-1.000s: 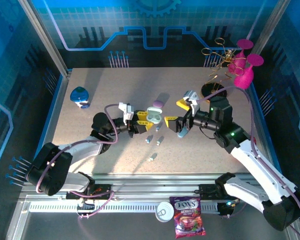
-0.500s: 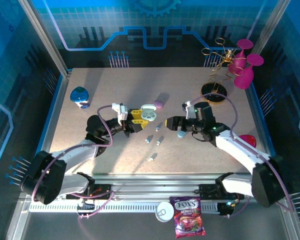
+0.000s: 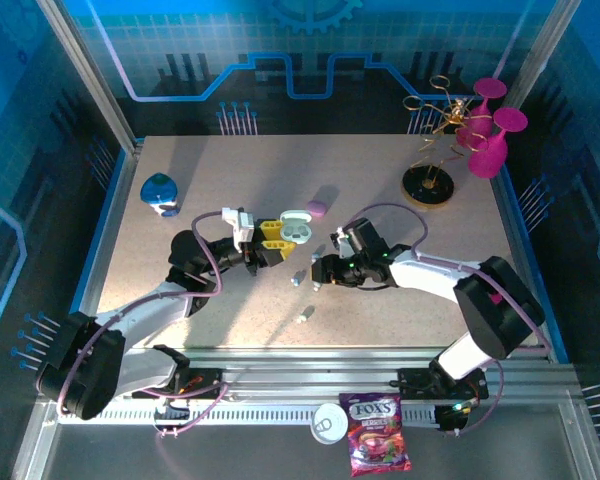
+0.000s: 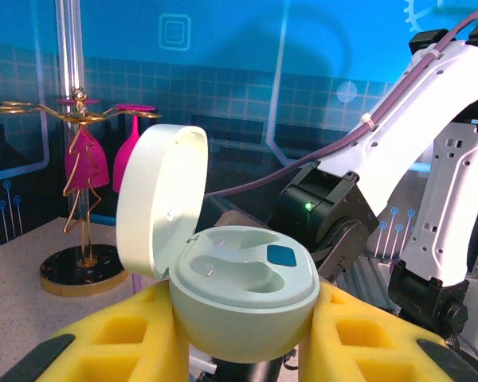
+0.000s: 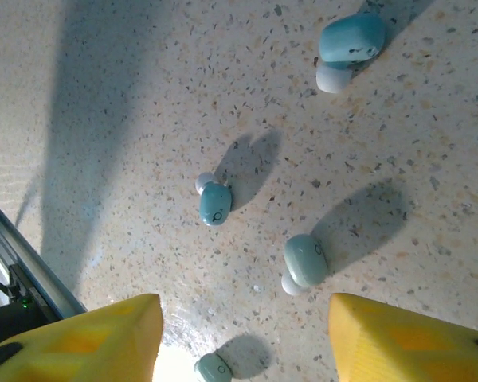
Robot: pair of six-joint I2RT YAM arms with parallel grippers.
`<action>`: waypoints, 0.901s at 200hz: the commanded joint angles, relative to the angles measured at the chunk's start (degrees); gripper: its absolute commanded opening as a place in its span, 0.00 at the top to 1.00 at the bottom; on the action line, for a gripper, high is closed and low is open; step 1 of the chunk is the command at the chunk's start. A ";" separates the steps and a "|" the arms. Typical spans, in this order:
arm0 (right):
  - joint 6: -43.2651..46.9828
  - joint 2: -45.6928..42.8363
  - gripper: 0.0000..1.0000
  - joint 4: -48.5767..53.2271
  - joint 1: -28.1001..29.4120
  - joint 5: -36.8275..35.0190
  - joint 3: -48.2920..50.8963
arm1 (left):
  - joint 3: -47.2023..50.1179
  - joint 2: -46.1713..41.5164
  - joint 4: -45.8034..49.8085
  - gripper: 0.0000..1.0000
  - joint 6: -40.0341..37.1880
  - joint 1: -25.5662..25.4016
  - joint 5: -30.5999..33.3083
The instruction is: Insert the wireless bluetooth earbuds into the charging case
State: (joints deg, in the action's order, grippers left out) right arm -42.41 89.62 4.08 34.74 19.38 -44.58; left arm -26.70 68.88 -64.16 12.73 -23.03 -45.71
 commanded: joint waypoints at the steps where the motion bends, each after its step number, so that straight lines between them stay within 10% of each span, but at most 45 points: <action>1: -0.67 2.09 0.47 -0.68 0.51 -0.94 -1.87 | 0.90 -1.46 0.24 0.80 -2.13 0.27 -0.48; 180: 1.24 10.47 0.57 -0.35 1.70 2.95 -5.51 | 0.73 -1.73 1.17 0.81 -2.89 0.27 -0.68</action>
State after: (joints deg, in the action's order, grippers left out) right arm -41.36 99.66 3.95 35.59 21.06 -49.17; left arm -26.39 68.07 -61.91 11.42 -23.03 -45.74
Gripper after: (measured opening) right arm 0.436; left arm 0.328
